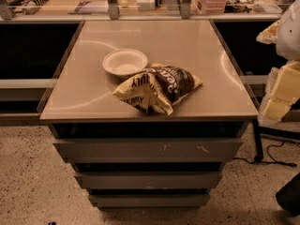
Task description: Open middle drawer
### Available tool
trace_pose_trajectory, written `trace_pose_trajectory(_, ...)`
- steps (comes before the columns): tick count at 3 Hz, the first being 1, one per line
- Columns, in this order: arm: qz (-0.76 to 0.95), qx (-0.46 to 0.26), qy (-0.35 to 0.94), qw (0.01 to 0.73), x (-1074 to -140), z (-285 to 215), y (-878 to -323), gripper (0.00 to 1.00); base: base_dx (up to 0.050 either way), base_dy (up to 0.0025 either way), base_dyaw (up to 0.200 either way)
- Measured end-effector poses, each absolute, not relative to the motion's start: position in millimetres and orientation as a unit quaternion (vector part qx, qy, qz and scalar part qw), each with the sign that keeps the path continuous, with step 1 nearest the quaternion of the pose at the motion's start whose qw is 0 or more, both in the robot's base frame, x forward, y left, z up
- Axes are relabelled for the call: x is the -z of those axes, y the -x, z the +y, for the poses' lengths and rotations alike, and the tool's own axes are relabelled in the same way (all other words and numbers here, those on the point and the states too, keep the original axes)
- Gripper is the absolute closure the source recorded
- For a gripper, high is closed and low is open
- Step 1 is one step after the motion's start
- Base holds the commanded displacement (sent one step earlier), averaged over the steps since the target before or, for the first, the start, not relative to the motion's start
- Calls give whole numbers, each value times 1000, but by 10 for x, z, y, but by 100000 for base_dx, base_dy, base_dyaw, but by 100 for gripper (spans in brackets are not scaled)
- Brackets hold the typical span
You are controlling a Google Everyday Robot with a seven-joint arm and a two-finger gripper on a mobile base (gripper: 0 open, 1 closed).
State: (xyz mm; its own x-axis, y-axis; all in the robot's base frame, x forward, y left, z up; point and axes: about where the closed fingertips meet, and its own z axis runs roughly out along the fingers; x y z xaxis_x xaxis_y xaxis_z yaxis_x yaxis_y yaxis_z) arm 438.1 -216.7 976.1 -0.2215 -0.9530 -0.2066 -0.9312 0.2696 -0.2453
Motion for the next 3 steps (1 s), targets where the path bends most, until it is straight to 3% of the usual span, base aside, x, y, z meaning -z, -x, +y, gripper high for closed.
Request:
trace_pose_trajectory(1,781,34,603,159,-9761,-2167,-4381,0,-4400,1,-6)
trace_pose_trajectory(3,790,11,583,189,-9680,-2119,-4281,0,0,0,0)
